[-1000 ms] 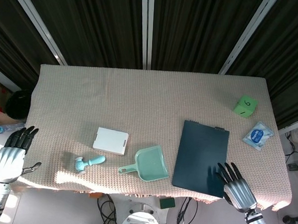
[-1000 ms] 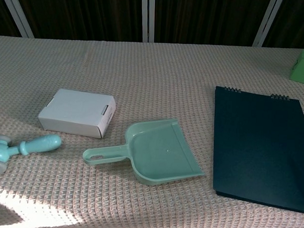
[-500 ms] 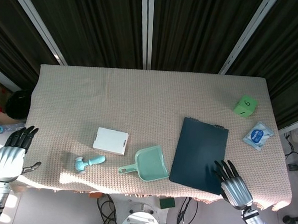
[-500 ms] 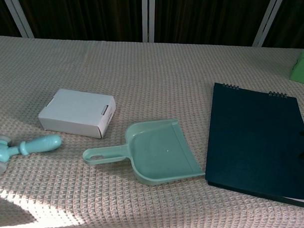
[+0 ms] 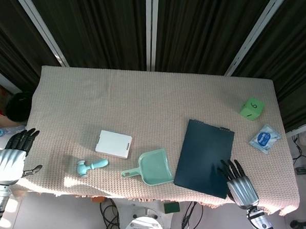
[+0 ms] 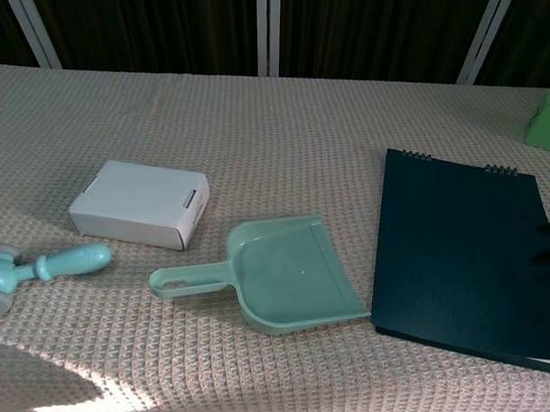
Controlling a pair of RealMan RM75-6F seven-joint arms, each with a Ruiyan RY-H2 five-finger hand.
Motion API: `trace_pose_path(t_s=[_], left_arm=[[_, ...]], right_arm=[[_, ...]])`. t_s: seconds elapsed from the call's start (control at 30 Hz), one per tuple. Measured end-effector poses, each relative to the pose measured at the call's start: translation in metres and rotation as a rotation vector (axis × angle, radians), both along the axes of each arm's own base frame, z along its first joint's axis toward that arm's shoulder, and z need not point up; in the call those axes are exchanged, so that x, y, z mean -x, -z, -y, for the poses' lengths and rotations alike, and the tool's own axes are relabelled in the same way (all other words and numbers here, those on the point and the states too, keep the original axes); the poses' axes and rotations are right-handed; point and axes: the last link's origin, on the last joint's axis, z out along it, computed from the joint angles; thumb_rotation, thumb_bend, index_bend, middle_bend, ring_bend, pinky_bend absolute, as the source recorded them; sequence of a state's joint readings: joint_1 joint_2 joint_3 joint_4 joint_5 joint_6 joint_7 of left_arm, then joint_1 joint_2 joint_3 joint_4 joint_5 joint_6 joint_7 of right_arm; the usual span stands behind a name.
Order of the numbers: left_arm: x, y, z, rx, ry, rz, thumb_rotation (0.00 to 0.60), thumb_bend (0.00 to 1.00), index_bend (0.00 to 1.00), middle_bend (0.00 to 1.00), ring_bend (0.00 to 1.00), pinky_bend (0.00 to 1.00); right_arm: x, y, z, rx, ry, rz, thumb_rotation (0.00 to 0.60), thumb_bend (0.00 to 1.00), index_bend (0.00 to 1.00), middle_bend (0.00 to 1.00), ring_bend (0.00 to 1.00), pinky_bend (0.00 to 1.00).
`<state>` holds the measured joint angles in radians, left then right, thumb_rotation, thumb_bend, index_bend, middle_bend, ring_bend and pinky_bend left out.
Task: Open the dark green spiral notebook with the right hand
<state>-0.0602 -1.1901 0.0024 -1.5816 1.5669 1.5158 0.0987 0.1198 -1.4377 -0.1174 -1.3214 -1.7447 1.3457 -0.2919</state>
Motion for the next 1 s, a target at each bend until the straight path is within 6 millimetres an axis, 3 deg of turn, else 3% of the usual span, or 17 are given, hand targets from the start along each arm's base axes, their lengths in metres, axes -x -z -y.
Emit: trace_pose_path(t_s=[0.57, 0.8, 1.0], left_arm=[[0.002, -0.002, -0.001, -0.002, -0.005, 0.005, 0.600, 0.06, 0.07, 0.05, 0.06, 0.12], [0.004, -0.003, 0.001, -0.008, -0.014, 0.006, 0.600, 0.06, 0.07, 0.05, 0.06, 0.12], [0.004, -0.004, 0.001, -0.008, -0.014, 0.006, 0.600, 0.06, 0.07, 0.05, 0.06, 0.12]], right_arm=[[-0.005, 0.005, 0.002, -0.008, -0.019, 0.017, 0.600, 0.46, 0.20, 0.00, 0.00, 0.00], [-0.015, 0.011, 0.006, 0.020, -0.063, 0.063, 0.600, 0.44, 0.47, 0.03, 0.00, 0.00], [-0.020, 0.016, 0.008, 0.032, -0.087, 0.089, 0.600, 0.47, 0.57, 0.05, 0.00, 0.00]])
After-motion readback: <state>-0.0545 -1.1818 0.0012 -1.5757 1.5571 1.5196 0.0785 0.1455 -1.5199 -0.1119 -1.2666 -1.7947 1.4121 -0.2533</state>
